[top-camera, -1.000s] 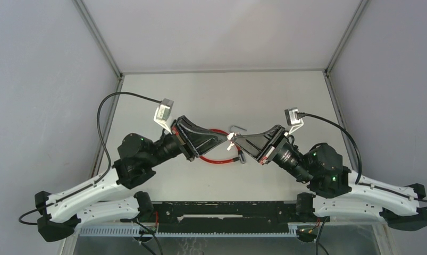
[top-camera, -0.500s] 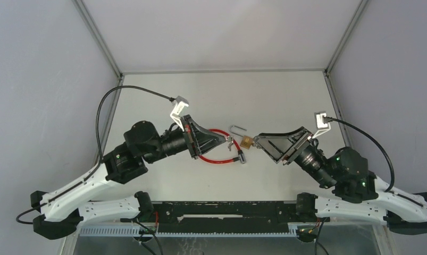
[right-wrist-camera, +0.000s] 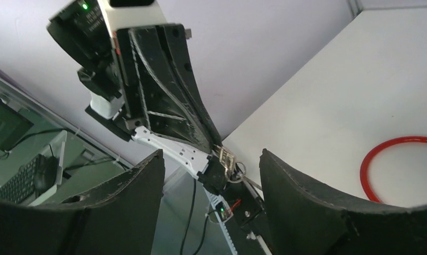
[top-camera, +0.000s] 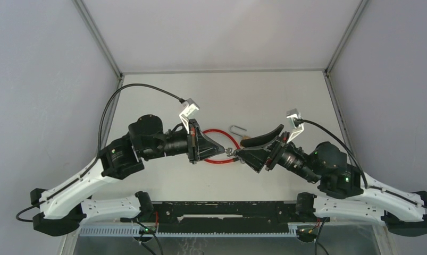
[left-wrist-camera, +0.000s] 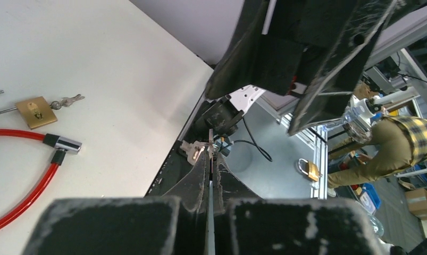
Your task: Unlock with the key
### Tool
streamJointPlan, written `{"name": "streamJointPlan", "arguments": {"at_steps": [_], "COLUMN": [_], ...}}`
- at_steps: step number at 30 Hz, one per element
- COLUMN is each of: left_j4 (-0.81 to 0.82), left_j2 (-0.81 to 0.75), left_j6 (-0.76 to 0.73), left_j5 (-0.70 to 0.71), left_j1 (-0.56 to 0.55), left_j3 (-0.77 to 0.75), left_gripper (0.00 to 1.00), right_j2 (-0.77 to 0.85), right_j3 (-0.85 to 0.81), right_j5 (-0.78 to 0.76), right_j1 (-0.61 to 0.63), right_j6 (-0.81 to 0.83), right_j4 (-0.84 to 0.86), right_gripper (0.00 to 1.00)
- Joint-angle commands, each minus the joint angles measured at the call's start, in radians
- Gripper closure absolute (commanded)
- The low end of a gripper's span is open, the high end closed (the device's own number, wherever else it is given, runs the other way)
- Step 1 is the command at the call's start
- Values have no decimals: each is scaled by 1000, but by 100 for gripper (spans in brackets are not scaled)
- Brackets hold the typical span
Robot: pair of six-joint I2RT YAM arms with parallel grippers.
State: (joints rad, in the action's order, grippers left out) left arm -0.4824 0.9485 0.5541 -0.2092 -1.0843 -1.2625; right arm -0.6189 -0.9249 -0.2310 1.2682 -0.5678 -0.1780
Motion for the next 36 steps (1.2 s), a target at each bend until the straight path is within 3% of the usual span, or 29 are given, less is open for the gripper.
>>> {"name": "streamJointPlan", "arguments": {"at_steps": [1, 14, 36], "left_j4": [17, 41, 66], "left_j2": [-10, -29, -37], "left_j6": [41, 67, 83], "left_j5": [-54, -64, -79], "left_j1": [4, 4, 4], "left_j3": [-68, -37, -34], "left_gripper": [100, 100, 100], "right_j2": [-23, -41, -54], "right_j3": [-4, 51, 52], "right_j5": [143, 327, 368], "right_j1": [-52, -130, -151], "right_j6": [-11, -81, -72], "right_j4": [48, 138, 168], "right_gripper": [28, 35, 39]}}
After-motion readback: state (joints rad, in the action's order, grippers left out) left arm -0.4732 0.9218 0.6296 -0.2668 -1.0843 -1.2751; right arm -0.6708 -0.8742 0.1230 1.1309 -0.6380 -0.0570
